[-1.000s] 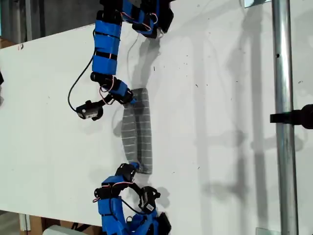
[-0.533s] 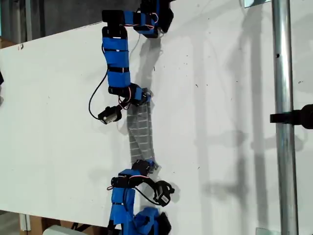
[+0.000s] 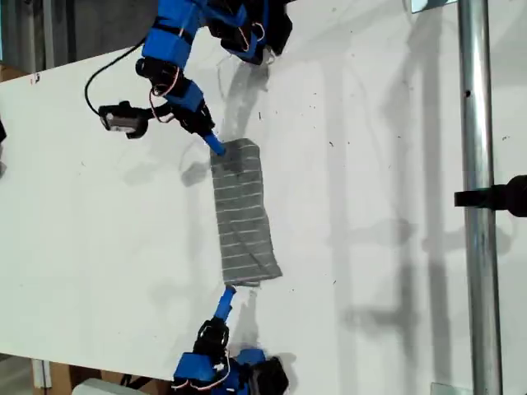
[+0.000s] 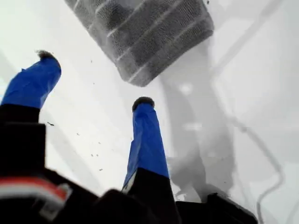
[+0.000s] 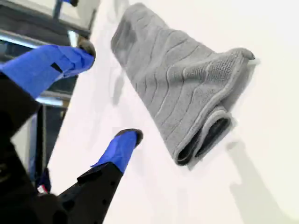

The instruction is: Grasp corners of a towel and fold twice.

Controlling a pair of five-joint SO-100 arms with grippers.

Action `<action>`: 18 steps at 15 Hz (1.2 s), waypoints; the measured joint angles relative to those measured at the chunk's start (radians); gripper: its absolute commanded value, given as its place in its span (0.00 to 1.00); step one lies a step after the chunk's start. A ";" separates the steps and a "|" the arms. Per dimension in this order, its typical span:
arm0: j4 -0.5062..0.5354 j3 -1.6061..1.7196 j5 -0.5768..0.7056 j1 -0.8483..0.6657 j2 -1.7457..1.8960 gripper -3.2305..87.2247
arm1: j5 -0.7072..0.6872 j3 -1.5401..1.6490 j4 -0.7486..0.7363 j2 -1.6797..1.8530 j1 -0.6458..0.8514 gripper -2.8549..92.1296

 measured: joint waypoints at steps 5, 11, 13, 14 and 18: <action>-0.127 0.503 -0.049 0.043 0.629 0.03 | 0.342 0.597 0.014 0.592 0.063 0.44; -0.172 0.686 0.071 0.046 0.649 0.01 | 0.393 0.701 -0.187 0.551 0.026 0.43; -0.172 0.686 0.075 0.044 0.649 0.01 | 0.379 0.643 -0.373 0.244 0.028 0.44; -0.172 0.686 0.075 0.046 0.649 0.01 | 0.374 0.577 -0.479 0.063 0.018 0.43; -0.172 0.692 0.075 0.046 0.649 0.01 | 0.371 0.304 -0.753 -0.469 -0.029 0.38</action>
